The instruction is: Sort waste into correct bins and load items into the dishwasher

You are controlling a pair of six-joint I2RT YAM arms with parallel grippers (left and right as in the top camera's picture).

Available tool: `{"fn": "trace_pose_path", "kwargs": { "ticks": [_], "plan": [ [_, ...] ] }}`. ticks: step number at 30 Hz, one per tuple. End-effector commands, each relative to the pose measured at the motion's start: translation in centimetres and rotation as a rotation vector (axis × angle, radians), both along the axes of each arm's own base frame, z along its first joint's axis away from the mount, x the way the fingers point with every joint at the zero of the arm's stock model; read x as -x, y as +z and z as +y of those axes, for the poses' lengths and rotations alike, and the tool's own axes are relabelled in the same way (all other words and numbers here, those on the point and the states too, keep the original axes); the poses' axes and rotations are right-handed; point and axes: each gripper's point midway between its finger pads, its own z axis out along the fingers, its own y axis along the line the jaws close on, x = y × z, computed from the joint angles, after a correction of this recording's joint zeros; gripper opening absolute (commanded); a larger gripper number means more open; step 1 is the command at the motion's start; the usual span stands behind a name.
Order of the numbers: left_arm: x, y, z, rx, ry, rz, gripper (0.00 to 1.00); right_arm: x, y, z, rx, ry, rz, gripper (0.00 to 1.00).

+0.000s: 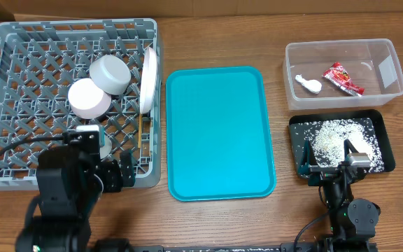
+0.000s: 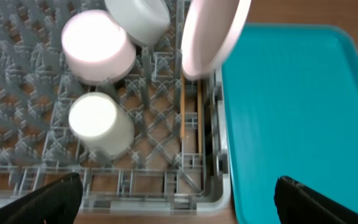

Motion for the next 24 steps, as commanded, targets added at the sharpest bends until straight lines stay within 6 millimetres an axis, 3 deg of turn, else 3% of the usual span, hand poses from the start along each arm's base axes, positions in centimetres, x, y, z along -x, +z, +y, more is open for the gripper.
{"fn": "trace_pose_path", "kwargs": {
  "ticks": [1, 8, 15, 18, 24],
  "plan": [
    [-0.6, -1.7, -0.3, -0.001, -0.02, -0.108, 1.0, 0.0, -0.2, 0.0, 0.004, 0.0, -0.004, 1.0],
    [-2.4, -4.6, -0.9, 0.048, -0.015, -0.451, 1.0, 0.0, -0.2, 0.0, 0.004, 0.0, -0.004, 1.0],
    [-2.4, -4.2, -0.8, -0.027, -0.033, -0.732, 1.0, 0.0, -0.2, 0.0, 0.004, 0.0, -0.004, 1.0],
    [-2.6, -5.3, -0.3, -0.038, -0.008, -0.764, 1.0, 0.0, -0.2, 0.0, 0.004, 0.0, -0.004, 1.0],
    [-2.7, -8.6, -0.5, -0.026, -0.019, -0.644, 1.0, 0.0, -0.2, 0.0, 0.004, 0.0, -0.004, 1.0]
  ]
}}
